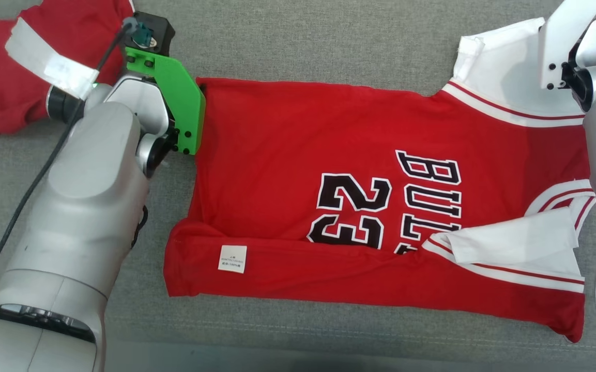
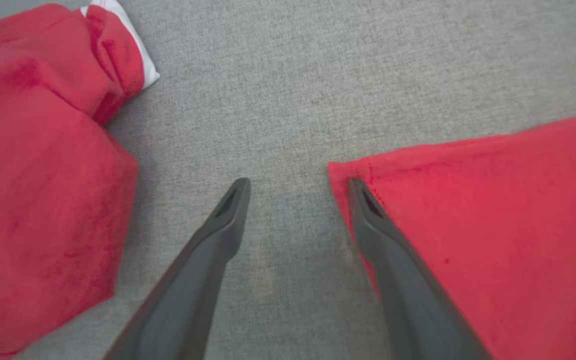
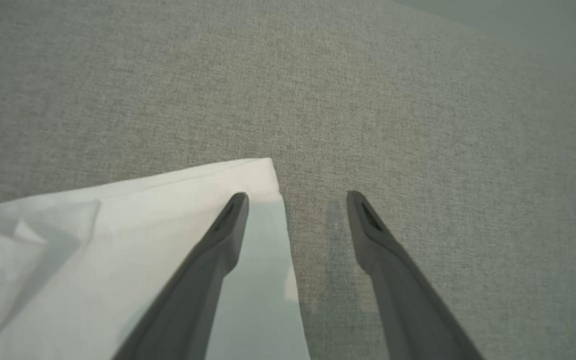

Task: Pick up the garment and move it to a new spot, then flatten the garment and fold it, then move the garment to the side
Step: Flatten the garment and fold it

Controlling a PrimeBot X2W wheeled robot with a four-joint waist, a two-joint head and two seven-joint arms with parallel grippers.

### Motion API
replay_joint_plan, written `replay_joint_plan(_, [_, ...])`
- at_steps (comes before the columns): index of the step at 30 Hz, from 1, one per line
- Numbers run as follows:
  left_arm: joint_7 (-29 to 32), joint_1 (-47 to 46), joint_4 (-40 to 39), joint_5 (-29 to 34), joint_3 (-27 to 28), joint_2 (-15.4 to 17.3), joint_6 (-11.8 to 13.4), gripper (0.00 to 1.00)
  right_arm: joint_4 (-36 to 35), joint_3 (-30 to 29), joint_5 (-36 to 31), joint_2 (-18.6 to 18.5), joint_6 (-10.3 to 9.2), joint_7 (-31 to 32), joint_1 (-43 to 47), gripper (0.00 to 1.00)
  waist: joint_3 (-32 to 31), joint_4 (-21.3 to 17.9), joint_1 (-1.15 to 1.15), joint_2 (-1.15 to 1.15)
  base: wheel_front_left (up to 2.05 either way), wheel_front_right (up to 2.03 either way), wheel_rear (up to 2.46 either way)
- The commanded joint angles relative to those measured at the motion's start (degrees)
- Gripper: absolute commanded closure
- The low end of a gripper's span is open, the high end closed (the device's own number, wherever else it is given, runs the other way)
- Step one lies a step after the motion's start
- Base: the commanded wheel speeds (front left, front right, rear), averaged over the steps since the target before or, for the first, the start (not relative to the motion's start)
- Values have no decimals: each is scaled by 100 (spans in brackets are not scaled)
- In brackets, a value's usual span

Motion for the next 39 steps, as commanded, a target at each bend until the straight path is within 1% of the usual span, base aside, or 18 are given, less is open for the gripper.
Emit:
replay_joint_plan(1, [145, -147, 34, -42, 9, 38, -38, 0, 57, 21, -43, -38, -4, -49, -75, 0, 5, -27, -1, 0, 0, 0, 0])
replay_joint_plan(4, [507, -354, 32, -141, -25, 68, -115, 0, 153, 38, -53, -33, -4, -95, -121, 0, -4, -63, -1, 0, 0, 0, 0])
replay_joint_plan(9, [956, -587, -13, -184, -126, 181, -168, 0, 303, 65, -80, 33, -4, -180, -179, 0, -11, -144, -1, 0, 0, 0, 0])
replay_joint_plan(16, [1607, -521, -34, -384, -203, 262, -218, 0, 476, 144, -99, 117, -4, -248, -289, 0, 20, -259, -1, 0, 0, 0, 0])
replay_joint_plan(23, [1833, -417, -215, -507, -294, 353, -240, 0, 603, 186, -85, 115, -4, -307, -382, 0, 58, -330, -1, 0, 0, 0, 0])
replay_joint_plan(30, [1941, -437, -244, -448, -352, 500, -158, 2, 732, 261, -86, 105, -4, -385, -452, 0, 91, -410, -1, 0, 0, 0, 0])
replay_joint_plan(33, [1960, -426, -264, -472, -367, 493, -146, 3, 785, 285, -73, 102, -4, -409, -478, 0, 91, -430, -1, 0, 0, 0, 0])
replay_joint_plan(35, [1994, -388, -262, -528, -371, 462, -149, 11, 822, 297, -77, 94, -4, -424, -493, 0, 89, -442, -1, 0, 0, 0, 0])
replay_joint_plan(36, [2018, -376, -258, -525, -391, 462, -152, 17, 834, 304, -84, 101, -4, -428, -499, 0, 91, -448, -1, 0, 0, 0, 0])
replay_joint_plan(37, [2041, -354, -255, -526, -415, 464, -158, 34, 844, 311, -90, 109, -4, -433, -508, 0, 91, -456, -1, 0, 0, 0, 0])
replay_joint_plan(38, [2046, -330, -253, -533, -444, 460, -168, 56, 853, 317, -96, 111, -4, -431, -515, 0, 89, -462, -1, 0, 0, 0, 0])
replay_joint_plan(39, [2053, -315, -256, -542, -465, 456, -175, 82, 861, 326, -100, 107, -4, -429, -526, 0, 90, -468, -1, 0, 0, 0, 0])
